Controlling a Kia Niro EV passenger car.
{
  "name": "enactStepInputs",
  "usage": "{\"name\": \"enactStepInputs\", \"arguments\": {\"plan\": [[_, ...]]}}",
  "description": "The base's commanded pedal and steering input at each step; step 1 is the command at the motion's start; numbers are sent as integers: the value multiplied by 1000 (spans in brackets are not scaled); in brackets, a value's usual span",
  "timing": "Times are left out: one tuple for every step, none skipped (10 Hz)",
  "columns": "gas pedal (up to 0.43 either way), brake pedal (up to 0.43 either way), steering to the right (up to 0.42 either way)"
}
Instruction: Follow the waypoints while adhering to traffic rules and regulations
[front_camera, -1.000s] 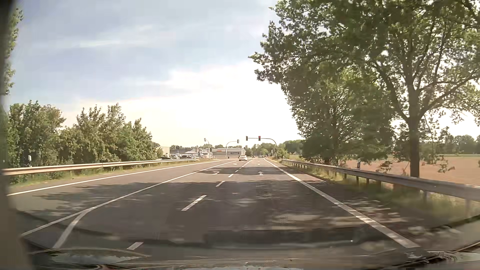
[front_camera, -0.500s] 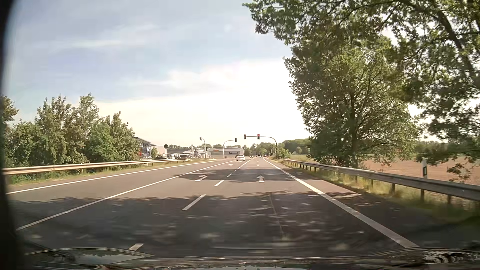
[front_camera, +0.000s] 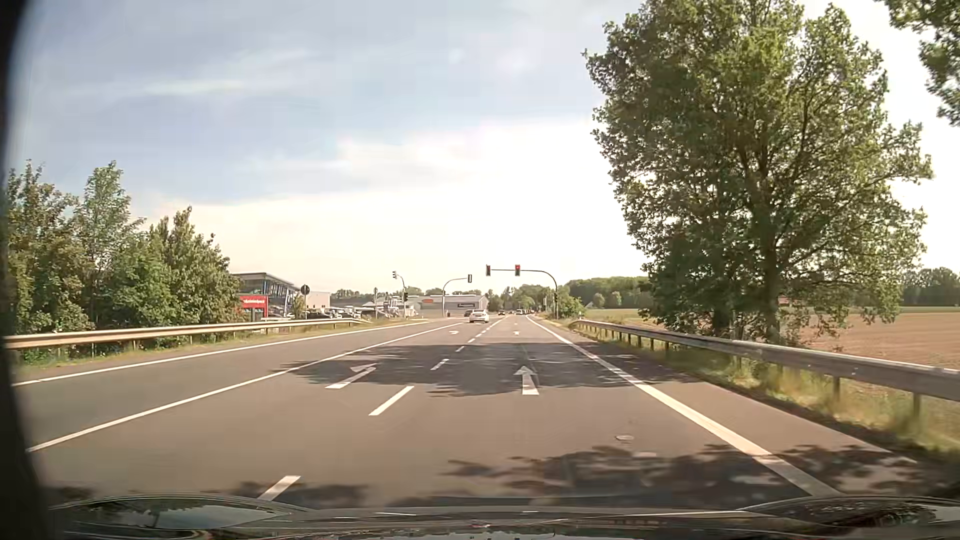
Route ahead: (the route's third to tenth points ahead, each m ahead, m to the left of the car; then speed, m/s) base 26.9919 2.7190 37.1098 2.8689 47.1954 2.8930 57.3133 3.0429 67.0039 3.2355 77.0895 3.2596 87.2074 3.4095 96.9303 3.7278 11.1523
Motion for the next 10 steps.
{"name": "enactStepInputs", "arguments": {"plan": [[0, 0, -2], [0, 0, -1], [0, 0, -1], [0, 0, -1], [0, 0, -2], [0, 0, -1], [0, 0, -1], [0, 0, -1], [0, 0, -1], [0, 0, -1]]}}
